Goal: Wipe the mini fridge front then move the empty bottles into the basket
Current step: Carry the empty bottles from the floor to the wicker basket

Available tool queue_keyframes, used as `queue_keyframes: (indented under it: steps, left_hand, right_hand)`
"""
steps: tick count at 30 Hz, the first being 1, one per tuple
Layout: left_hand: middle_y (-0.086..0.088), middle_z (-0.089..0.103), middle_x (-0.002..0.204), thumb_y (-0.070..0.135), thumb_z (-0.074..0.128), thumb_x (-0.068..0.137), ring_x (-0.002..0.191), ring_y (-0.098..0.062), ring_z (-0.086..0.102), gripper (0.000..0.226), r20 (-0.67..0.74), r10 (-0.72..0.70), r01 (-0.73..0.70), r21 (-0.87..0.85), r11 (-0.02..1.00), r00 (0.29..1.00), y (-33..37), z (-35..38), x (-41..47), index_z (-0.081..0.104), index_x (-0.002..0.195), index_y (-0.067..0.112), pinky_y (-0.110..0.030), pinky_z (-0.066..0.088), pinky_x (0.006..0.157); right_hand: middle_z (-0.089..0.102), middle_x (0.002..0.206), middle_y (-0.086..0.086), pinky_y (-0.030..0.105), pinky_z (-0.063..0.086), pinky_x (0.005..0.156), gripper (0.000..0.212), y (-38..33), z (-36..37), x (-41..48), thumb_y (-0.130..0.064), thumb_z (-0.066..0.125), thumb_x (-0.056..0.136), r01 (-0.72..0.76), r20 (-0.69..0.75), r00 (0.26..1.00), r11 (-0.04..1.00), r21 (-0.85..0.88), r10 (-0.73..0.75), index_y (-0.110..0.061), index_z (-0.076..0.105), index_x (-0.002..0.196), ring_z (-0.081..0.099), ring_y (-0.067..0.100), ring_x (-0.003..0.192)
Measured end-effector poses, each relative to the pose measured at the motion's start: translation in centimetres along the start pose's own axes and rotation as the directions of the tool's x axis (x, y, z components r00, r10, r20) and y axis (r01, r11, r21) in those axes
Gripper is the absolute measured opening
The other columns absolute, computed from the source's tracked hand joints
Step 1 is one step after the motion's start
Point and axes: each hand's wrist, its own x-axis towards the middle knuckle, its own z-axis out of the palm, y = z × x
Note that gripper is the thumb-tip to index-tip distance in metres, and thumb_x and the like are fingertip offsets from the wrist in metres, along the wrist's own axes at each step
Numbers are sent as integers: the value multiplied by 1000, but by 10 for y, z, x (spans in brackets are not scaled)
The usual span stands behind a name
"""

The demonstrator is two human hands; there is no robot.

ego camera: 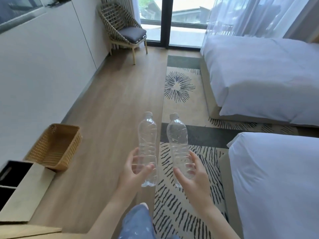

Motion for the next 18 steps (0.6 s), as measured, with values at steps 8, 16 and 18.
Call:
queue_keyframes:
  steps: [8,16,18]
  left_hand:
    - [18,63,117,65,76,54,92,0,67,81,-88,-2,-2,-43,999,996,7,-10,154,47,129,52,-30,57,77]
    - [16,63,119,66,75,57,93,3,65,68,-230,56,-80,-98,992,972,59,-62,317,47,119,64,-22,52,77]
    - [18,63,119,64,76,59,95,4,64,63,-284,34,-70,-118,991,958,63,-78,343,46,115,67,-18,52,75]
  right_hand:
    - [54,141,-5,31,49,102,81,-14,51,155,-32,80,84,31,47,998,999,-29,-30,-20,39,152,56,5,118]
    - [55,127,-21,10,47,89,73,-80,129,334,-25,82,82,122,163,980,992,-23,-117,-29,44,144,53,-14,108]
    - [55,128,-20,22,52,94,71,-94,155,370,-23,82,82,130,220,968,991,-10,-125,-23,47,144,56,-7,110]
